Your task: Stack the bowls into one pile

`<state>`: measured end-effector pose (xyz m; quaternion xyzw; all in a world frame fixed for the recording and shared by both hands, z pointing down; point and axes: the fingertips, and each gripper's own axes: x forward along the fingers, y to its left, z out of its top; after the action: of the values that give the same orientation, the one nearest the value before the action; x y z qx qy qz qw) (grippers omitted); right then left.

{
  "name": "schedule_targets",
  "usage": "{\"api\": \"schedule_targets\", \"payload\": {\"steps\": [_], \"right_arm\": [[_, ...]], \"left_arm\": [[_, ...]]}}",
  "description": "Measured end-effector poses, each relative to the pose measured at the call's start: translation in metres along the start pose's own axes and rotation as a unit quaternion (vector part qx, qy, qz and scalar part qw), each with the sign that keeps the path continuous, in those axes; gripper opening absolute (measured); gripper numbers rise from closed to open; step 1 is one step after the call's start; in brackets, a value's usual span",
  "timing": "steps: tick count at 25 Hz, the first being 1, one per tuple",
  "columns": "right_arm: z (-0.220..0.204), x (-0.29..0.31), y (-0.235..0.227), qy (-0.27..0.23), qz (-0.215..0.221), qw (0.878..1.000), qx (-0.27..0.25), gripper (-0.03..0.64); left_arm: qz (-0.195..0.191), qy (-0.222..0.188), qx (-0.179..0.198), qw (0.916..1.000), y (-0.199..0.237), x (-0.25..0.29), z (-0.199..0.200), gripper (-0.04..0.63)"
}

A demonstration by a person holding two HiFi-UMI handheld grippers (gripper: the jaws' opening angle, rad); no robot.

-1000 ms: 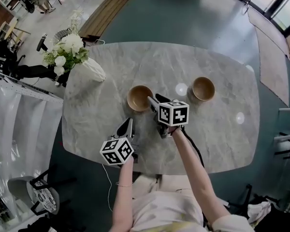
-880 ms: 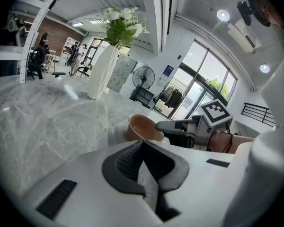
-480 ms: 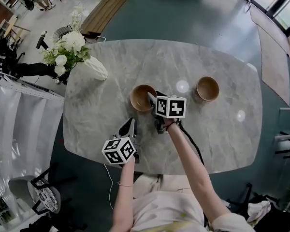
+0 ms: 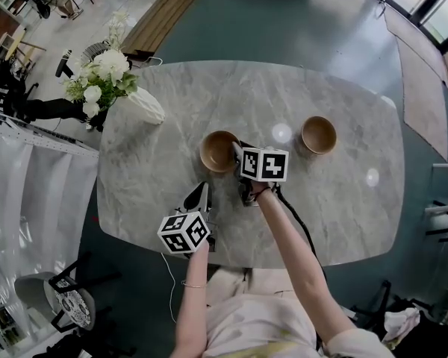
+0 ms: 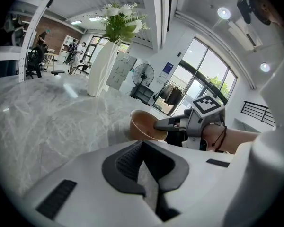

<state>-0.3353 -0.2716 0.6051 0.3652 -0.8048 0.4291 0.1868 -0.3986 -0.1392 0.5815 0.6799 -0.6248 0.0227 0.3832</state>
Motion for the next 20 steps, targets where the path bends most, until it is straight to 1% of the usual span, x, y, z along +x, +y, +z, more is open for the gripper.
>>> {"api": "schedule_targets", "payload": {"steps": [4, 9, 20], "right_arm": [[0.004, -0.01, 0.0, -0.012, 0.009, 1.0, 0.008, 0.049], [0.013, -0.032, -0.01, -0.032, 0.011, 0.999, 0.019, 0.049], [0.041, -0.092, -0.052, -0.089, -0.002, 0.995, 0.054, 0.049]], "left_arm": [[-0.003, -0.001, 0.003, 1.0, -0.006, 0.001, 0.0, 0.0], [-0.014, -0.002, 0.013, 0.9998, -0.025, 0.004, 0.0, 0.0], [-0.048, 0.007, 0.039, 0.9981, -0.082, 0.019, -0.009, 0.0]]}}
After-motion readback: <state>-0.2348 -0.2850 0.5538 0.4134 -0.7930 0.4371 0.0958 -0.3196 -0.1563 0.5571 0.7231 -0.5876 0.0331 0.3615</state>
